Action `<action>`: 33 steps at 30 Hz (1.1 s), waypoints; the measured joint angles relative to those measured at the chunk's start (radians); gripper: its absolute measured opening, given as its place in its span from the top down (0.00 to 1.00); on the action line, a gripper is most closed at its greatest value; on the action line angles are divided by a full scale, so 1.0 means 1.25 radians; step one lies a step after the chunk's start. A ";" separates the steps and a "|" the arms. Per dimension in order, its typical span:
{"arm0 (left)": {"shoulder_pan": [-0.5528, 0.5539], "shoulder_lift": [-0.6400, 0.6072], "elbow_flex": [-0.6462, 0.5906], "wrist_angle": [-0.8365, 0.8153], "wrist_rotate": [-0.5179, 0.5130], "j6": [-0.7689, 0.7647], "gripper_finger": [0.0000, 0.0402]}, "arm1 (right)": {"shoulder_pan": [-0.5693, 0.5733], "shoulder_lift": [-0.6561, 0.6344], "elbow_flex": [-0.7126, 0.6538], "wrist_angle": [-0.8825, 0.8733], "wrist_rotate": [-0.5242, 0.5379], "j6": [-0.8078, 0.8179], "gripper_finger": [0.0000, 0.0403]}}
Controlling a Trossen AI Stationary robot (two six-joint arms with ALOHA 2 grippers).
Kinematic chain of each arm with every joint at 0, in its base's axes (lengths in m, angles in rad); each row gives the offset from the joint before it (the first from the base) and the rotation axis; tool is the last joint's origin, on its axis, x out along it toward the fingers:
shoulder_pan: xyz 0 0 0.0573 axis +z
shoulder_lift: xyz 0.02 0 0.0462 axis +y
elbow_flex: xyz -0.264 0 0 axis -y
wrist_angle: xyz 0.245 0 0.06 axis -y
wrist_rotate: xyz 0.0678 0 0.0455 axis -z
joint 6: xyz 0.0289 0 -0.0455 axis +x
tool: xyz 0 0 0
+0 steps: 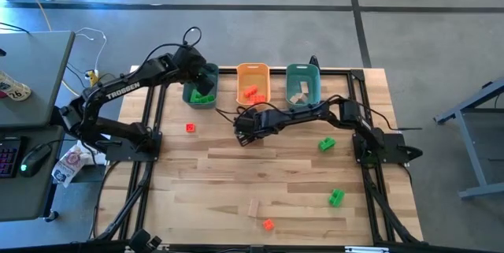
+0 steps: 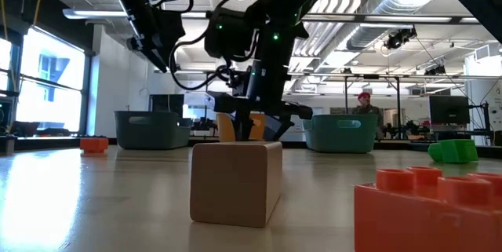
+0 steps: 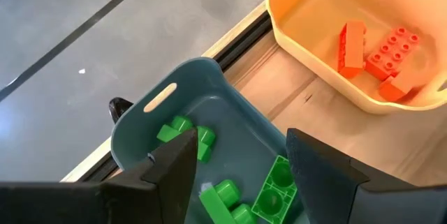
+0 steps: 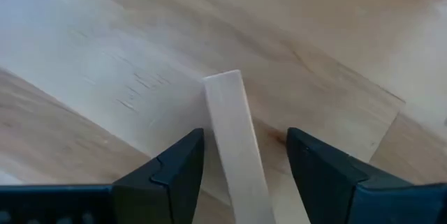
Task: Sort & place blocks by color
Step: Put the brown block into the green bin
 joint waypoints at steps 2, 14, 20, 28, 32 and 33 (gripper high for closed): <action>-0.001 0.000 0.000 0.000 0.000 0.000 0.50 | 0.000 0.001 0.000 -0.001 -0.002 -0.012 0.53; -0.015 0.000 0.000 -0.027 0.006 -0.005 0.50 | 0.002 -0.004 -0.001 -0.004 -0.016 -0.141 0.93; -0.039 0.000 -0.015 -0.031 0.006 -0.004 0.50 | 0.003 -0.035 -0.005 -0.047 -0.001 -0.169 0.90; -0.092 0.000 -0.036 -0.044 0.006 0.000 0.50 | 0.011 -0.099 -0.004 -0.137 0.083 -0.200 0.93; -0.128 0.000 -0.037 -0.047 0.006 -0.006 0.50 | 0.011 -0.134 -0.004 -0.190 0.142 -0.218 0.93; -0.139 0.000 -0.037 -0.047 0.006 -0.007 0.50 | 0.010 -0.143 -0.004 -0.206 0.161 -0.220 0.93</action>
